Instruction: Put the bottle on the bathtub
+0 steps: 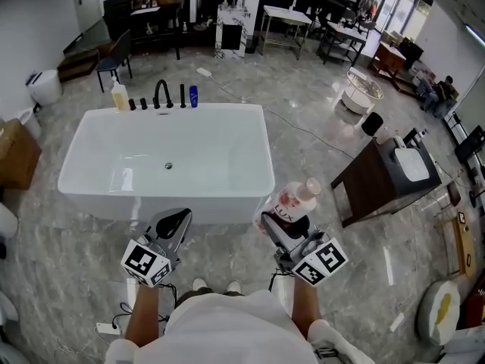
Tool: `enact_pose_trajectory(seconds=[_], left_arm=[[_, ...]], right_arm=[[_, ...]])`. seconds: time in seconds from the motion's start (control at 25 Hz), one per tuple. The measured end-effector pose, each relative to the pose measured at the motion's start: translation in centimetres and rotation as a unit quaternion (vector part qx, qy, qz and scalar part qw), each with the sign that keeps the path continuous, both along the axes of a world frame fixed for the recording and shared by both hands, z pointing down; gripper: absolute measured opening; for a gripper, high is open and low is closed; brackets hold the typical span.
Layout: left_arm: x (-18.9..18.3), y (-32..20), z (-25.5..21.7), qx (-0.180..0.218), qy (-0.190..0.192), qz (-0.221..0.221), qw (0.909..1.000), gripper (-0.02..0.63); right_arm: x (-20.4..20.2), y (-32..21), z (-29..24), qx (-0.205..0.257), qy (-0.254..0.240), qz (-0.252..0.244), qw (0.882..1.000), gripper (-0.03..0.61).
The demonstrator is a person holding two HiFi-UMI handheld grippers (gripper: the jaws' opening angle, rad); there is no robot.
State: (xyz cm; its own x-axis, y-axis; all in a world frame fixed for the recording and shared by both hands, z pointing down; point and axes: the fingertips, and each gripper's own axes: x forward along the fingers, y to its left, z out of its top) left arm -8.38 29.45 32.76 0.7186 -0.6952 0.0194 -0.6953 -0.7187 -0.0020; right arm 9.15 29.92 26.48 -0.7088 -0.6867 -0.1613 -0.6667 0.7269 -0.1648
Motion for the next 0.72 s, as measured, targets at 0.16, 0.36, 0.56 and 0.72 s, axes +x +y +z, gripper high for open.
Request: enact_pose_trajectory(seconds=[0.16, 0.36, 0.56, 0.72], left_arm=[[-0.2, 0.2, 0.4, -0.002, 0.003, -0.003, 1.0000, -0.002], [0.2, -0.5, 0.3, -0.001, 0.001, -0.007, 1.0000, -0.002], [1.4, -1.3, 0.9, -0.010, 0.006, -0.011, 0.9999, -0.002], [2.4, -2.5, 1.2, -0.013, -0.005, -0.011, 0.9998, -0.002]], right_arm=[[-0.3, 0.0, 0.6, 0.002, 0.020, 0.006, 1.000, 0.245], [-0.1, -0.3, 1.0, 0.011, 0.054, 0.011, 0.998, 0.245], [1.2, -0.9, 1.3, 0.005, 0.045, 0.006, 0.999, 0.245], [2.2, -1.9, 2.1, -0.003, 0.043, 0.005, 0.999, 0.245]])
